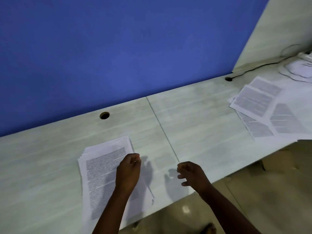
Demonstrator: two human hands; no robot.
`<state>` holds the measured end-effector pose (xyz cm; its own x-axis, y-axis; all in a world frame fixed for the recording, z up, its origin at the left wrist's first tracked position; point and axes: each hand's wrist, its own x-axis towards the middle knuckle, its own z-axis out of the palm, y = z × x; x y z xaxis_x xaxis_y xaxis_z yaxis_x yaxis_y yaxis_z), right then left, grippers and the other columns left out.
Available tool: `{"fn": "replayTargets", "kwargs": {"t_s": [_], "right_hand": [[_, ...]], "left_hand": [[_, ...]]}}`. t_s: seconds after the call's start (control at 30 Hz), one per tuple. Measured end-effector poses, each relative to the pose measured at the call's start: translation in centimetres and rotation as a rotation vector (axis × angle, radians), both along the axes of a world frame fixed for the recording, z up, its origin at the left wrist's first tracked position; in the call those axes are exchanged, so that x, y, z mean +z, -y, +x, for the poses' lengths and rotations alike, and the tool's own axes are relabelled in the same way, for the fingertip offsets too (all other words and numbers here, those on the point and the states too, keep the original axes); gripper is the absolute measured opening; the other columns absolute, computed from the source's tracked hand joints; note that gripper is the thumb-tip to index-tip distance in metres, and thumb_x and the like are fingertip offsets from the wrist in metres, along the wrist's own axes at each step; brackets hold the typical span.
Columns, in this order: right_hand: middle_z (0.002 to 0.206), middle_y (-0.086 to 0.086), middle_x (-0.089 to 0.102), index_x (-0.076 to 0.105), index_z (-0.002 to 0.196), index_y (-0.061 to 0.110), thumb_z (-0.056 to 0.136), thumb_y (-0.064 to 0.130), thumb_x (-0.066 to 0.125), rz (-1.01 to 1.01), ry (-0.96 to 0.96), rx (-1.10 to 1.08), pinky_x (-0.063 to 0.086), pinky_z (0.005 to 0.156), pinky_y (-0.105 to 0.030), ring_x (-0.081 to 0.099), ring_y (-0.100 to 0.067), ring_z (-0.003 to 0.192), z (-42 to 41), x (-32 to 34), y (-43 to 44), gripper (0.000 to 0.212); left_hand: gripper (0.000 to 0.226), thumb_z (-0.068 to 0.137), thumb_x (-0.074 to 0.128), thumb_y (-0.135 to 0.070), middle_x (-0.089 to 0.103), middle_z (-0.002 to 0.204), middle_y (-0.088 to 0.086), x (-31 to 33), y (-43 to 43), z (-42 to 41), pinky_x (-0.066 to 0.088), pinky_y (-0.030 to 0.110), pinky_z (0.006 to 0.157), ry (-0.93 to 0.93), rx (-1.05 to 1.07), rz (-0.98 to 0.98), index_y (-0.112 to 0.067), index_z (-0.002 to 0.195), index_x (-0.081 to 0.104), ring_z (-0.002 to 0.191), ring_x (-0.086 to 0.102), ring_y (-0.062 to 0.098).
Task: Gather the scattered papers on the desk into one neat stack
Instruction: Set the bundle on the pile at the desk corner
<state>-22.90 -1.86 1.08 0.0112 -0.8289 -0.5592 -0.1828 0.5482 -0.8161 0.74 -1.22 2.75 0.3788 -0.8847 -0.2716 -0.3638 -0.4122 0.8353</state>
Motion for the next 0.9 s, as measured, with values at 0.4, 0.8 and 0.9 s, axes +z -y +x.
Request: {"fn": "replayTargets", "kwargs": {"t_s": [0.4,0.8,0.9], "right_hand": [[0.082,-0.007,0.069,0.069,0.092,0.002,0.092,0.009,0.064,-0.009,0.093,-0.253,0.047,0.063,-0.033,0.067,-0.019,0.069,-20.9,1.4,2.6,0.008],[0.087,-0.008,0.073,0.070,0.099,0.007,0.092,0.011,0.065,0.011,0.091,-0.487,0.054,0.060,-0.031,0.067,-0.019,0.069,-36.1,-0.1,5.5,0.010],[0.091,-0.012,0.073,0.069,0.099,0.006,0.093,0.012,0.063,0.001,0.086,-0.519,0.053,0.059,-0.031,0.066,-0.019,0.068,-38.1,-0.2,6.9,0.011]], "left_hand": [[0.015,0.089,0.067,-0.025,0.073,0.099,-0.011,0.5,7.4,-20.5,0.056,0.048,0.091,-0.203,-0.224,0.020,-0.036,0.099,0.069,0.097,0.068,0.014],[0.014,0.094,0.065,-0.020,0.071,0.103,-0.005,-0.7,15.0,-36.7,0.058,0.045,0.086,-0.211,-0.444,0.076,-0.033,0.098,0.067,0.090,0.070,0.017],[0.016,0.094,0.065,-0.017,0.071,0.103,-0.003,-1.1,17.9,-39.5,0.059,0.045,0.086,-0.212,-0.492,0.068,-0.033,0.096,0.067,0.092,0.070,0.019]]}}
